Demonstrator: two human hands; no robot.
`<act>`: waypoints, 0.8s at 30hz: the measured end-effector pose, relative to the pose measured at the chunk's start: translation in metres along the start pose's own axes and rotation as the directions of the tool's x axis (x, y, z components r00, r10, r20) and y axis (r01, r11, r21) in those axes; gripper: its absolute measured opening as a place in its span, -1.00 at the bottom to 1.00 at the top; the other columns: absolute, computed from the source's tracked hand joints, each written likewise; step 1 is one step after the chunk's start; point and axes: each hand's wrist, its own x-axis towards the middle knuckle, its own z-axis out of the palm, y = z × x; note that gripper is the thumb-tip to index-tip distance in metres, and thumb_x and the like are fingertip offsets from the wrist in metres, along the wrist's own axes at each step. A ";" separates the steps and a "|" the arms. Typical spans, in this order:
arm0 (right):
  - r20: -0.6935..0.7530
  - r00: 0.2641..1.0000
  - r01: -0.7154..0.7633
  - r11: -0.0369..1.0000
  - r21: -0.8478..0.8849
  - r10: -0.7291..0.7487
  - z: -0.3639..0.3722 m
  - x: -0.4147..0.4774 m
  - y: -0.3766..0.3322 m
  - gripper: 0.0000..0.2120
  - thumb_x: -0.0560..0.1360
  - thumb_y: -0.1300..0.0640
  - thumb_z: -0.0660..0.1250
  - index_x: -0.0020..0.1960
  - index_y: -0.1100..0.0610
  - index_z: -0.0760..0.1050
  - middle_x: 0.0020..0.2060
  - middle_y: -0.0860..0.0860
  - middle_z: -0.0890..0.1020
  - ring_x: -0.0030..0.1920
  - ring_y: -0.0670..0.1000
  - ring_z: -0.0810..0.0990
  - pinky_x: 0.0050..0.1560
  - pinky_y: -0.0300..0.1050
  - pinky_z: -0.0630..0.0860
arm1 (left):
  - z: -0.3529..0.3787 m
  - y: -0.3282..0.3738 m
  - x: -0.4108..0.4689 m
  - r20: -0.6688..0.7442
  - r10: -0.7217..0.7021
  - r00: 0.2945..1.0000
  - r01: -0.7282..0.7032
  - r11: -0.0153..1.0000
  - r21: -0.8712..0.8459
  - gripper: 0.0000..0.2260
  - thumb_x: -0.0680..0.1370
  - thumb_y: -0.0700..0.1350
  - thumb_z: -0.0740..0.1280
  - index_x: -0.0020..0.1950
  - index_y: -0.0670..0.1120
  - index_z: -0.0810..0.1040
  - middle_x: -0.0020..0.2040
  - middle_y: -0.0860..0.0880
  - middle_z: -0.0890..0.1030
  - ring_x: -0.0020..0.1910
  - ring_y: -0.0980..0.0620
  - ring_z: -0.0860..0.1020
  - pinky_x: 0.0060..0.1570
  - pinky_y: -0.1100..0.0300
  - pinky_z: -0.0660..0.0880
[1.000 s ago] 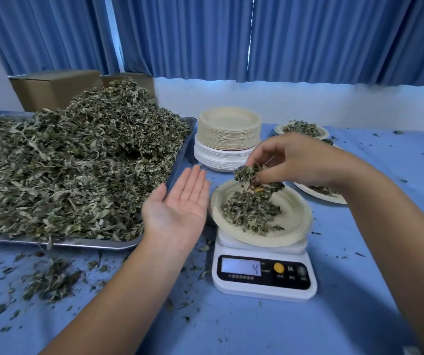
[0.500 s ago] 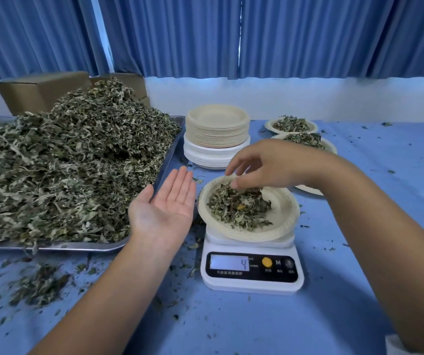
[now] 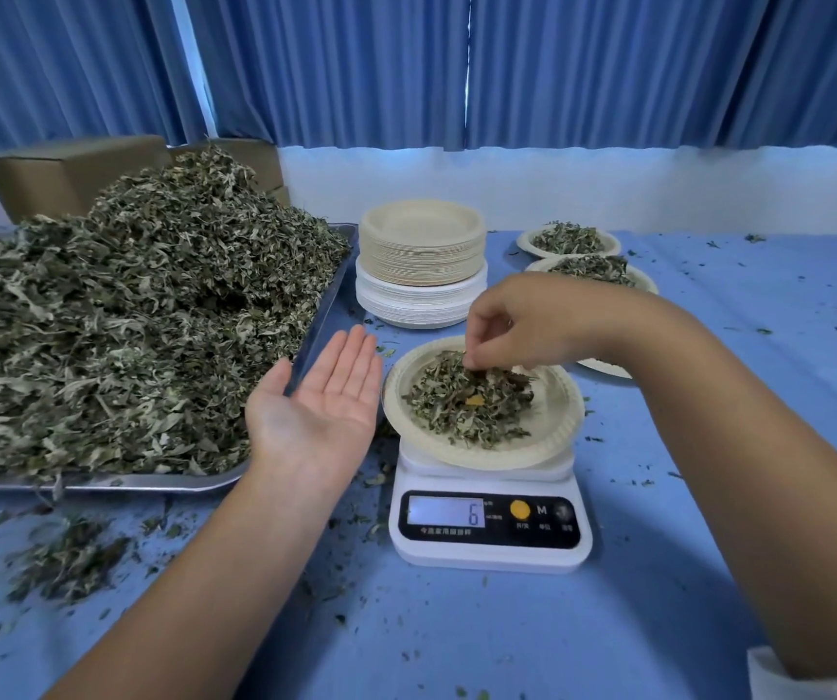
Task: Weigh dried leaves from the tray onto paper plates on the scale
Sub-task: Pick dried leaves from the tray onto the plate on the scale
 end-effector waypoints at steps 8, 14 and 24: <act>-0.111 0.994 0.015 0.999 0.039 -0.011 -0.004 -0.002 -0.002 -0.92 0.51 0.05 0.35 -0.11 0.03 0.59 -0.26 -0.02 0.69 -0.22 -0.11 0.61 -0.16 -0.18 0.51 | -0.001 -0.001 0.001 0.004 0.000 1.000 0.000 1.000 0.010 -0.53 0.64 0.04 0.08 0.23 -0.36 0.47 0.11 -0.31 0.61 0.19 -0.23 0.53 0.25 -0.06 0.43; -0.164 0.984 0.085 0.994 0.067 -0.073 0.000 0.001 -0.005 -0.97 0.47 0.13 0.40 -0.11 0.03 0.61 -0.24 -0.13 0.64 -0.21 -0.16 0.59 -0.18 -0.27 0.50 | -0.002 -0.001 0.001 0.002 -0.005 1.000 0.005 1.000 0.021 -0.52 0.63 0.05 0.09 0.23 -0.35 0.47 0.10 -0.30 0.61 0.19 -0.22 0.54 0.26 -0.06 0.43; -0.183 0.974 0.144 0.987 0.065 -0.130 0.005 0.004 -0.006 -0.91 0.43 0.14 0.45 -0.07 0.02 0.59 -0.19 -0.04 0.64 -0.25 -0.12 0.54 -0.07 -0.11 0.52 | -0.003 0.000 0.003 0.011 0.002 1.000 -0.002 1.000 0.027 -0.51 0.62 0.06 0.10 0.23 -0.35 0.47 0.10 -0.30 0.61 0.19 -0.22 0.54 0.25 -0.06 0.44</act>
